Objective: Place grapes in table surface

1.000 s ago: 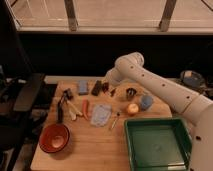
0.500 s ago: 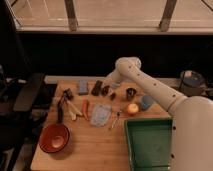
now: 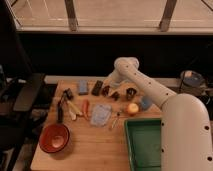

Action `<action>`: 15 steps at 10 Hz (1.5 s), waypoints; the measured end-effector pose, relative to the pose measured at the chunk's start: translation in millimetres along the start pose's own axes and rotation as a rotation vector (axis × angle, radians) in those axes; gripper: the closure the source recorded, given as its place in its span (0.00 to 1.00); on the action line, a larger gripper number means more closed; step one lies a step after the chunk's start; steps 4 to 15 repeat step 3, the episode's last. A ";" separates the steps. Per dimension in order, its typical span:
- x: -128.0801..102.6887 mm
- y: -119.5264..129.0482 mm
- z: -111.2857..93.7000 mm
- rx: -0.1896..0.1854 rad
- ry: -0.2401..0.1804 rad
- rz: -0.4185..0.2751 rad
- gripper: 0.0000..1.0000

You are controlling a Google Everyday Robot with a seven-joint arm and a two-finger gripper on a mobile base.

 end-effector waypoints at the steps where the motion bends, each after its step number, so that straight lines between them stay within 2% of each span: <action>1: 1.3 0.9 -0.8 0.001 0.001 0.002 0.30; 15: -0.8 -0.3 0.4 0.000 -0.001 -0.001 0.30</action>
